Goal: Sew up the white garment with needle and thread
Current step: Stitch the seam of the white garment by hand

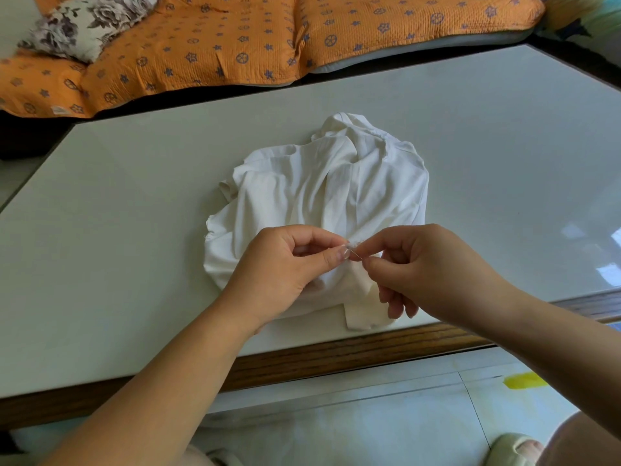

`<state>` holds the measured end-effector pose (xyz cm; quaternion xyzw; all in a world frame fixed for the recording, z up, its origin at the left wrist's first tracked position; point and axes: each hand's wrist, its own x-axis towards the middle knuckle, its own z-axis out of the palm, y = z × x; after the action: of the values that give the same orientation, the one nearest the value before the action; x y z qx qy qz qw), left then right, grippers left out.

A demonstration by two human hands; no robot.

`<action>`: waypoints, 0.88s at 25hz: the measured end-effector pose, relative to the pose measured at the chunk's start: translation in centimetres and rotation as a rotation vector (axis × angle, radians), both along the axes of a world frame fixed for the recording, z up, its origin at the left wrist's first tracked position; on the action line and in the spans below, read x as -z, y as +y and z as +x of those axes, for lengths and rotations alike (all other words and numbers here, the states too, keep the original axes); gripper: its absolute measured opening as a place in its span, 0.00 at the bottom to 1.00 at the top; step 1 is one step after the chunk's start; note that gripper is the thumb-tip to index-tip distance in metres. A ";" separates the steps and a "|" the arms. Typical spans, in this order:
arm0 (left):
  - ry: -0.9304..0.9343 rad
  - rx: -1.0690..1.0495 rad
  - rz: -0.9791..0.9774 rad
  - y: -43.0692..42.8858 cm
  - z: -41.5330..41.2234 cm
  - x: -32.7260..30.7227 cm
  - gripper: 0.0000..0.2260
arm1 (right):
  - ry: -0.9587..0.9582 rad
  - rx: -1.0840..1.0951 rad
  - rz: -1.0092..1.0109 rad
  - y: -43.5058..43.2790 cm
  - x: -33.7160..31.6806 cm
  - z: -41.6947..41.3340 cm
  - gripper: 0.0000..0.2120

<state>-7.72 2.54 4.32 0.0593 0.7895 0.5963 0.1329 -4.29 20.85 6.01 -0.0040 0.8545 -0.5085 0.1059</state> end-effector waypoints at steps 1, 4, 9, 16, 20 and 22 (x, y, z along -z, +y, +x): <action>0.020 0.005 -0.006 0.0 0.1 0.0 0.04 | 0.001 0.005 -0.001 0.0 0.1 0.0 0.09; 0.082 0.018 -0.024 0.2 0.3 0.1 0.04 | 0.010 0.012 0.003 -0.1 0.3 0.0 0.08; 0.190 -0.013 -0.114 0.3 0.5 0.6 0.10 | 0.018 0.028 0.002 -0.2 0.5 -0.1 0.06; 0.507 0.006 -0.340 0.6 1.2 0.7 0.16 | 0.019 0.044 0.015 -0.5 0.9 -0.1 0.05; 0.763 0.015 -0.538 0.9 1.4 1.0 0.19 | 0.054 0.073 0.016 -0.8 1.2 0.1 0.05; 0.829 0.006 -0.574 1.0 1.6 1.1 0.19 | 0.083 0.094 0.011 -0.9 1.3 0.1 0.05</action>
<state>-6.15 3.57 3.21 0.2541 0.9079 0.2810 -0.1791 -4.17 19.92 4.66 0.0157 0.8601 -0.5077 0.0465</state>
